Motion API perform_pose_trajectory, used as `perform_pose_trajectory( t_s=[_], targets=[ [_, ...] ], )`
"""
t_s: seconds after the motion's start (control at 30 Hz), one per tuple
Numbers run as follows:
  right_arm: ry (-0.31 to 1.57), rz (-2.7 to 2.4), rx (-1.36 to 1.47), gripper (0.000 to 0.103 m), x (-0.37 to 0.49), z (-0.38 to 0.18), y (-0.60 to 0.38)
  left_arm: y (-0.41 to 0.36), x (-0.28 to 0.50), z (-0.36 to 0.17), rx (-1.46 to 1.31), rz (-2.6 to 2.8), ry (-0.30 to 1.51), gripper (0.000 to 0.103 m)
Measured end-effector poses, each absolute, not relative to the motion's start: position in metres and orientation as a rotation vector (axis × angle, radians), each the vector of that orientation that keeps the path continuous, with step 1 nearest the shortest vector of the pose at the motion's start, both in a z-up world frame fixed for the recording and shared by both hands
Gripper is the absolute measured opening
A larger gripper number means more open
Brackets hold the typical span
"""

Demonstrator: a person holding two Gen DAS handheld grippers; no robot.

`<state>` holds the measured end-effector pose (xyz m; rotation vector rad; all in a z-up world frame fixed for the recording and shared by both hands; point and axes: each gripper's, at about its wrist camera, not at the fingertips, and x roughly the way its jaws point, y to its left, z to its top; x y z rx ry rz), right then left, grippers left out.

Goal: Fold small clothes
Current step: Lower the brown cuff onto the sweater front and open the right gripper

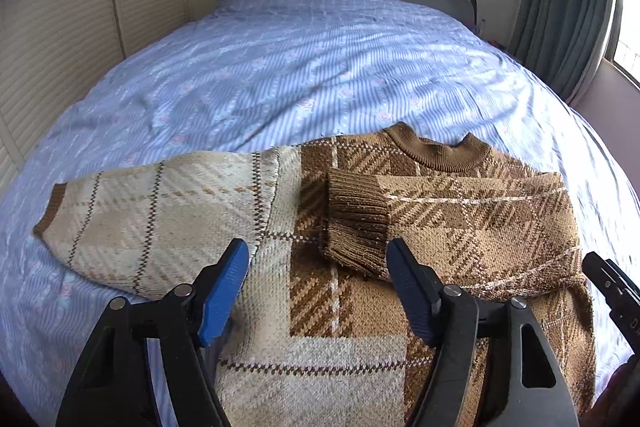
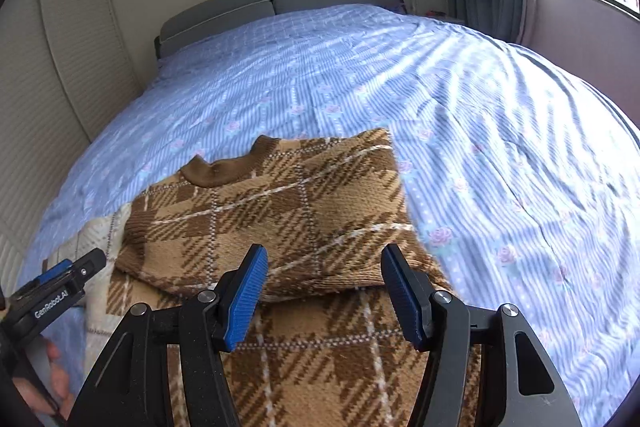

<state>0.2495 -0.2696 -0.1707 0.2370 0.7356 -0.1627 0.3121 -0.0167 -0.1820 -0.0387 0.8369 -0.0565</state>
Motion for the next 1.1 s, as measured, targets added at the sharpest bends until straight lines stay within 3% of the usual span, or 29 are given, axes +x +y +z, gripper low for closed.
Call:
perform_pose_trajectory(
  t_s=[0.1,0.3,0.37,0.43,0.53,1.1],
  targets=[
    [0.721,-0.175,0.243,0.060,0.244,-0.172,-0.277,-0.019,0.323,-0.193,-0.032,-0.070,0.859,0.057],
    [0.713,-0.157,0.226,0.060,0.242,-0.176,-0.274,-0.013,0.337,-0.214,-0.076,-0.090,0.913,0.047],
    [0.714,-0.158,0.224,0.060,0.241,-0.179,-0.274,-0.013,0.338,-0.218,-0.087,-0.108,0.915,0.039],
    [0.718,-0.162,0.229,0.060,0.240,-0.182,-0.277,-0.016,0.339,-0.220,-0.099,-0.135,0.921,0.021],
    [0.725,-0.178,0.235,0.060,0.239,-0.186,-0.285,-0.018,0.339,-0.221,-0.100,-0.117,0.927,0.015],
    [0.839,-0.219,0.117,0.060,0.239,-0.217,-0.309,-0.014,0.327,-0.225,-0.059,-0.080,0.916,0.008]
  ],
)
